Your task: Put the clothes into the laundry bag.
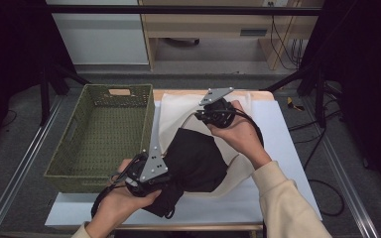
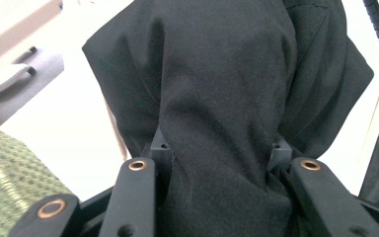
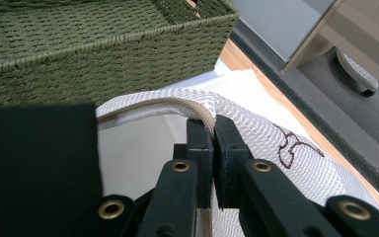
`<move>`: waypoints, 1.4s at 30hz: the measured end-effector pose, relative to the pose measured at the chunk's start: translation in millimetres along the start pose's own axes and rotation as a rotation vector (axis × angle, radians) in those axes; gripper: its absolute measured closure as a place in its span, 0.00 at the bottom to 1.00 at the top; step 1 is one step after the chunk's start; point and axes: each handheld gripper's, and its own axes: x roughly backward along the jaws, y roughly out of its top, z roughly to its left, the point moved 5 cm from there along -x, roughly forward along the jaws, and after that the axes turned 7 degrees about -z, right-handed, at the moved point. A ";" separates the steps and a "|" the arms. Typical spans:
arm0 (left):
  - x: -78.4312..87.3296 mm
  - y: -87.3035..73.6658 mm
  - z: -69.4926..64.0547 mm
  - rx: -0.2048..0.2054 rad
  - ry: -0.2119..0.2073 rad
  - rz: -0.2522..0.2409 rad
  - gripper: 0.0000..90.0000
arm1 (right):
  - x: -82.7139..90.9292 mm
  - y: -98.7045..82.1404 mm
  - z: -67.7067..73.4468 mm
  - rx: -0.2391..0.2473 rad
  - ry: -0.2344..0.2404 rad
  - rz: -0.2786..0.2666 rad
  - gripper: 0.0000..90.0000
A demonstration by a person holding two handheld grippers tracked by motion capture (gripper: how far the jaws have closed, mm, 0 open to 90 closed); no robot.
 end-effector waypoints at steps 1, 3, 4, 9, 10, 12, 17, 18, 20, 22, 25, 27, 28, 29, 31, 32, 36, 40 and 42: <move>-3.9 0.2 -1.3 0.007 -0.007 -0.002 0.68 | 0.1 0.0 0.1 0.002 0.000 0.001 0.97; -10.1 0.4 -3.1 0.002 -0.016 0.007 0.68 | 0.8 -0.5 -0.3 0.005 0.000 0.004 0.97; -14.0 0.7 -4.7 0.006 -0.019 0.006 0.68 | 1.0 -0.6 -0.5 0.002 -0.001 0.003 0.97; -32.2 -0.5 -8.8 0.004 -0.014 0.027 0.68 | 3.0 -0.8 -1.1 0.004 0.002 -0.002 0.97; -35.0 -1.3 -8.4 0.001 -0.009 0.034 0.68 | 3.5 -0.8 -0.9 0.003 0.002 -0.003 0.97; -40.6 -2.9 -7.5 0.013 -0.001 0.036 0.68 | 4.6 -1.3 -0.6 0.005 0.001 0.000 0.97; -51.3 -7.3 -1.5 0.034 0.039 0.039 0.68 | 7.0 -2.8 0.8 0.015 0.001 0.000 0.97; -53.1 -7.7 -0.2 0.036 0.048 0.041 0.68 | 7.9 -3.2 1.3 0.020 0.002 0.000 0.97; -56.8 -8.3 1.7 0.035 0.068 0.045 0.67 | 8.9 -3.9 2.3 0.024 0.002 0.003 0.97; -60.0 -8.5 3.4 0.035 0.089 0.050 0.67 | 9.3 -4.4 3.2 0.027 0.007 0.005 0.97; -64.5 -7.9 5.8 0.044 0.114 0.045 0.68 | 9.3 -4.6 4.0 0.031 0.008 0.003 0.97; -67.2 -7.0 6.6 0.051 0.122 0.040 0.67 | 9.1 -4.7 5.3 0.031 0.011 0.002 0.97; -68.5 -6.6 6.5 0.052 0.126 0.039 0.67 | 9.2 -5.0 5.9 0.033 0.013 0.007 0.97; -70.1 -6.1 6.2 0.054 0.129 0.038 0.67 | 8.8 -5.1 6.3 0.035 0.012 0.006 0.97; -73.5 -4.7 5.3 0.063 0.136 0.040 0.67 | 8.6 -5.5 6.7 0.037 0.015 0.007 0.97; -74.7 -4.2 5.3 0.062 0.137 0.042 0.67 | 8.6 -6.0 6.5 0.038 0.015 0.008 0.97; -81.6 0.3 3.7 0.079 0.138 0.034 0.67 | 9.0 -7.9 6.3 0.030 0.015 0.005 0.97; -90.2 -0.9 4.2 0.080 0.150 0.050 0.67 | 10.9 -9.9 6.2 0.025 0.018 0.000 0.97; -94.6 -2.9 3.7 0.091 0.152 0.051 0.67 | 10.8 -10.7 7.1 0.024 0.022 0.001 0.97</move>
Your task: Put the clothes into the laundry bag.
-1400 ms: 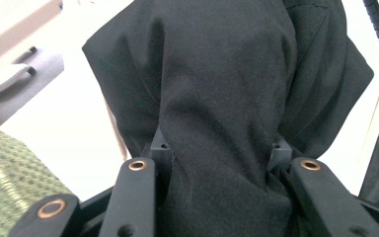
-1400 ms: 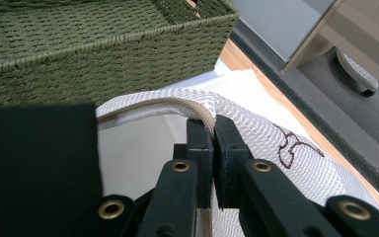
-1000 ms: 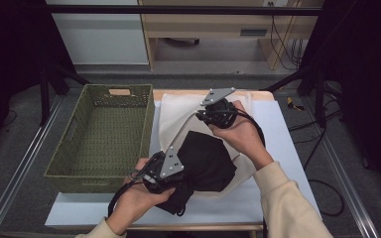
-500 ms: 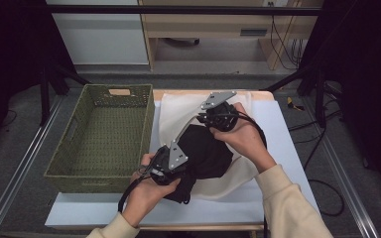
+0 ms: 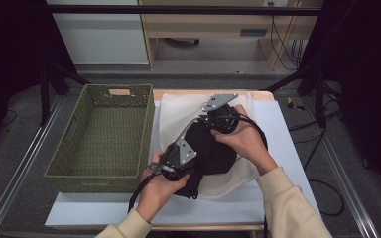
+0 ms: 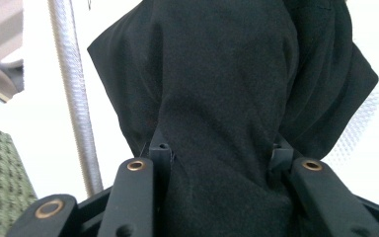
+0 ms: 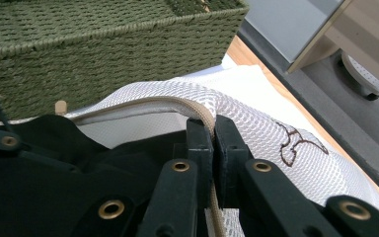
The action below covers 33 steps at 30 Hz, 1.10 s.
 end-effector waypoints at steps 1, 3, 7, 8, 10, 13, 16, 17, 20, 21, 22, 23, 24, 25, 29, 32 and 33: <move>-2.1 -1.0 -0.4 0.003 0.005 -0.001 0.67 | -0.3 -0.3 0.6 0.002 0.002 0.000 0.97; -6.3 -2.9 -0.7 0.016 0.005 -0.001 0.67 | -1.1 -0.6 1.6 0.002 0.005 0.000 0.97; -12.5 -5.2 -1.7 0.008 0.020 -0.001 0.67 | -2.7 -1.4 2.5 0.001 0.012 -0.001 0.97; -13.6 -5.6 -2.0 0.001 0.027 -0.006 0.67 | -3.0 -1.5 2.9 0.002 0.014 0.000 0.97; -15.6 -6.4 -2.5 -0.009 0.047 -0.013 0.67 | -3.6 -1.5 3.6 0.001 0.014 -0.003 0.97; -18.4 -7.1 -2.7 0.008 0.054 -0.034 0.67 | -4.5 -1.3 4.8 0.004 0.020 0.002 0.97; -19.4 -4.3 -3.4 0.010 0.060 -0.062 0.67 | -4.7 -0.3 5.7 0.007 0.022 -0.002 0.97; -19.3 -3.3 -3.3 0.015 0.060 -0.069 0.67 | -4.3 -0.2 5.6 0.008 0.024 -0.002 0.97; -21.7 -1.3 -3.1 0.016 0.062 -0.077 0.67 | -3.1 -0.2 4.7 0.005 0.022 -0.003 0.97; -23.4 -1.7 -2.9 0.021 0.063 -0.076 0.67 | -3.0 -0.3 4.5 0.005 0.021 -0.005 0.97; -25.8 -2.3 -2.8 0.026 0.068 -0.080 0.67 | -2.6 -0.7 4.3 0.003 0.020 -0.004 0.97; -28.4 -3.2 -2.8 0.026 0.070 -0.080 0.67 | -2.4 -1.1 4.0 0.005 0.020 -0.003 0.97; -31.7 -4.4 -3.1 0.027 0.075 -0.081 0.67 | -2.5 -1.5 4.0 0.005 0.022 -0.004 0.97; -33.8 -5.2 -3.3 0.028 0.077 -0.082 0.67 | -2.7 -2.1 3.9 0.010 0.025 -0.004 0.97; -45.1 -11.1 -5.4 0.032 0.094 -0.084 0.67 | -3.2 -4.5 4.3 0.005 0.029 -0.001 0.97; -53.0 -15.9 -4.5 0.025 0.119 -0.087 0.67 | -3.2 -6.5 5.0 0.005 0.032 0.001 0.97; -55.3 -17.3 -4.1 0.035 0.122 -0.089 0.67 | -3.2 -7.0 5.1 0.006 0.033 0.001 0.97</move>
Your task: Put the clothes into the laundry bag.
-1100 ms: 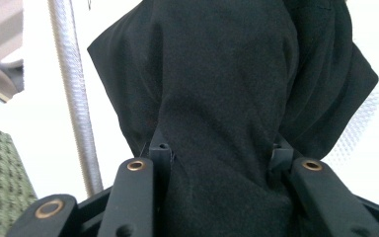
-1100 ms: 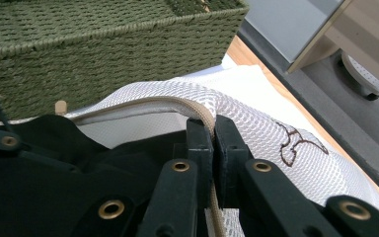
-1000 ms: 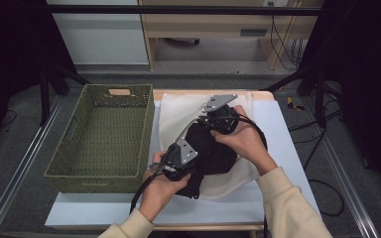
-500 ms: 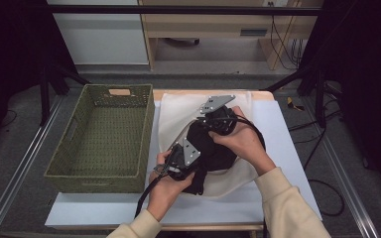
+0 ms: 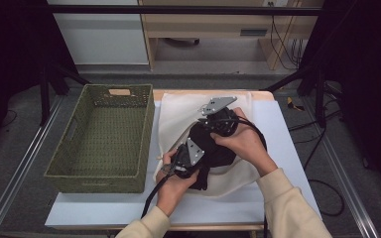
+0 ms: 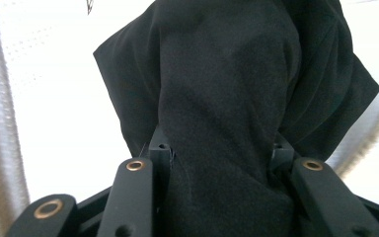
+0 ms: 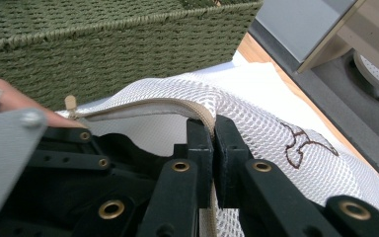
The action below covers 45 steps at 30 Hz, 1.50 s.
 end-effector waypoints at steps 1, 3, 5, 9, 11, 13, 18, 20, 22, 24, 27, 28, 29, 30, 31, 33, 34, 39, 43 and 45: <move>-2.2 -1.6 0.4 0.012 0.000 -0.003 0.67 | 0.0 -0.8 0.3 -0.002 0.001 0.004 0.97; -5.5 -3.5 0.5 0.019 0.001 -0.003 0.66 | -0.5 -2.3 0.1 -0.002 0.001 0.006 0.97; -8.5 -5.1 -0.7 0.030 -0.002 -0.007 0.66 | -1.0 -3.0 -0.1 -0.002 0.003 0.007 0.97; -14.5 -7.5 -3.4 0.016 -0.002 -0.006 0.65 | -1.9 -3.0 0.5 -0.002 0.004 0.008 0.97; -16.7 -8.6 -4.4 0.012 0.001 -0.008 0.65 | -2.7 -2.7 1.5 -0.001 0.004 0.008 0.97; -18.0 -9.7 -4.2 0.019 0.004 -0.005 0.64 | -3.3 -3.0 2.2 0.001 0.006 0.013 0.97; -20.5 -11.5 -3.3 0.050 0.000 -0.004 0.64 | -2.8 -4.0 2.2 -0.002 0.007 0.013 0.97; -21.1 -12.0 -3.1 0.050 0.001 -0.003 0.64 | -2.3 -5.0 2.0 -0.005 0.007 0.015 0.97; -21.9 -11.9 -3.0 0.043 0.009 -0.013 0.63 | -2.1 -5.6 1.7 -0.003 0.008 0.015 0.97; -22.4 -12.3 -3.5 0.042 0.011 -0.016 0.62 | -1.9 -6.0 1.6 -0.003 0.008 0.014 0.97; -22.8 -11.7 -2.2 0.050 0.023 -0.029 0.56 | -1.9 -6.3 1.3 -0.006 0.008 0.015 0.97; -22.4 -11.6 -1.5 0.056 0.026 -0.029 0.52 | -2.0 -6.2 1.4 -0.008 0.008 0.014 0.97; -21.9 -11.4 -0.5 0.054 0.028 -0.032 0.48 | -1.9 -6.2 1.4 -0.007 0.007 0.015 0.97; -21.6 -10.4 1.0 0.054 0.026 -0.046 0.46 | -1.9 -6.2 1.3 -0.006 0.009 0.015 0.97; -20.4 -9.8 2.5 0.061 0.024 -0.053 0.44 | -1.9 -6.3 1.4 -0.007 0.009 0.015 0.97; -16.0 -7.1 4.8 0.071 0.014 -0.072 0.40 | -2.2 -6.5 1.6 -0.007 0.010 0.017 0.96; -13.6 -5.4 5.2 0.076 0.009 -0.084 0.40 | -2.4 -6.4 1.8 -0.008 0.008 0.016 0.96; 13.2 9.4 7.0 0.081 -0.013 -0.148 0.36 | -1.3 -6.9 1.9 -0.012 0.006 0.020 0.96; 37.1 14.0 5.2 0.104 -0.059 -0.157 0.31 | 0.0 -8.9 3.4 -0.010 -0.002 0.016 0.96; 46.5 14.4 5.3 0.112 -0.069 -0.164 0.31 | 1.1 -11.4 5.0 -0.010 -0.010 0.015 0.96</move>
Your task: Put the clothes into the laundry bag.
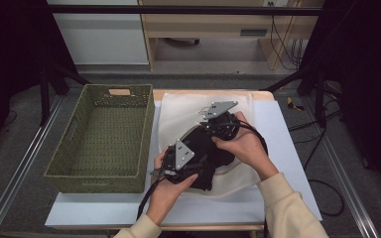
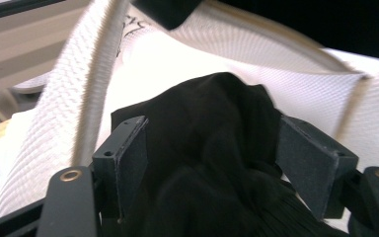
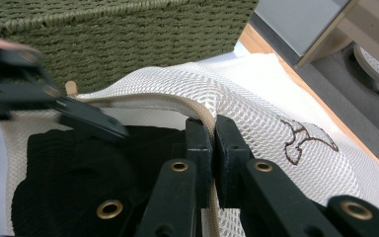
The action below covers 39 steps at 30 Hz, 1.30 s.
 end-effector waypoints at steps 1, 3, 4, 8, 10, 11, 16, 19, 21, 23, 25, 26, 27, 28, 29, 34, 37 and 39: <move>4.5 0.5 -0.3 0.006 -0.005 0.002 0.31 | 0.3 -0.9 0.7 -0.001 -0.003 0.002 0.96; 13.2 1.7 0.3 0.012 -0.015 0.006 0.31 | 1.1 -2.4 2.2 0.004 -0.013 0.001 0.96; 15.7 2.0 0.6 0.013 -0.017 0.010 0.31 | 1.5 -3.0 3.7 0.004 -0.015 0.000 0.96; 25.8 4.8 3.3 0.017 -0.012 0.010 0.31 | 2.9 -3.6 6.6 0.014 -0.028 -0.002 0.96; 28.8 4.9 4.6 0.029 -0.015 0.017 0.31 | 4.6 -3.3 8.7 0.020 -0.032 -0.005 0.96; 30.5 4.8 5.5 0.036 -0.015 0.019 0.31 | 5.0 -3.2 9.1 0.022 -0.034 -0.007 0.96; 37.4 5.4 7.4 0.062 -0.025 0.016 0.32 | 8.0 -3.9 9.9 0.029 -0.059 -0.019 0.96; 42.9 6.8 8.0 0.069 -0.036 0.019 0.32 | 8.8 -5.9 12.2 0.033 -0.069 -0.026 0.96; 47.1 9.1 9.0 0.076 -0.033 0.011 0.33 | 9.1 -7.6 13.6 0.030 -0.072 -0.032 0.96; 50.1 10.1 9.6 0.081 -0.037 0.014 0.33 | 9.5 -9.5 14.9 0.020 -0.072 -0.044 0.96; 53.1 10.7 10.2 0.086 -0.043 0.018 0.33 | 8.6 -11.6 15.7 0.015 -0.067 -0.045 0.96; 54.8 11.2 10.3 0.089 -0.046 0.019 0.33 | 8.1 -12.3 15.8 0.018 -0.071 -0.041 0.96; 56.5 11.7 10.3 0.089 -0.049 0.021 0.34 | 8.5 -12.8 15.9 0.016 -0.074 -0.041 0.96; 58.5 12.3 10.2 0.086 -0.053 0.024 0.34 | 8.8 -13.1 16.0 0.015 -0.072 -0.045 0.96; 59.8 12.3 10.0 0.087 -0.052 0.026 0.34 | 9.1 -13.5 16.4 0.020 -0.073 -0.043 0.96; 59.1 3.3 5.1 0.076 -0.073 0.061 0.38 | 9.2 -15.4 18.2 0.018 -0.074 -0.047 0.96; 55.7 -5.2 0.4 0.073 -0.090 0.091 0.43 | 8.9 -16.3 19.6 0.012 -0.073 -0.051 0.96; 53.9 -10.4 -1.8 0.062 -0.098 0.115 0.47 | 9.2 -16.6 20.0 0.008 -0.071 -0.055 0.96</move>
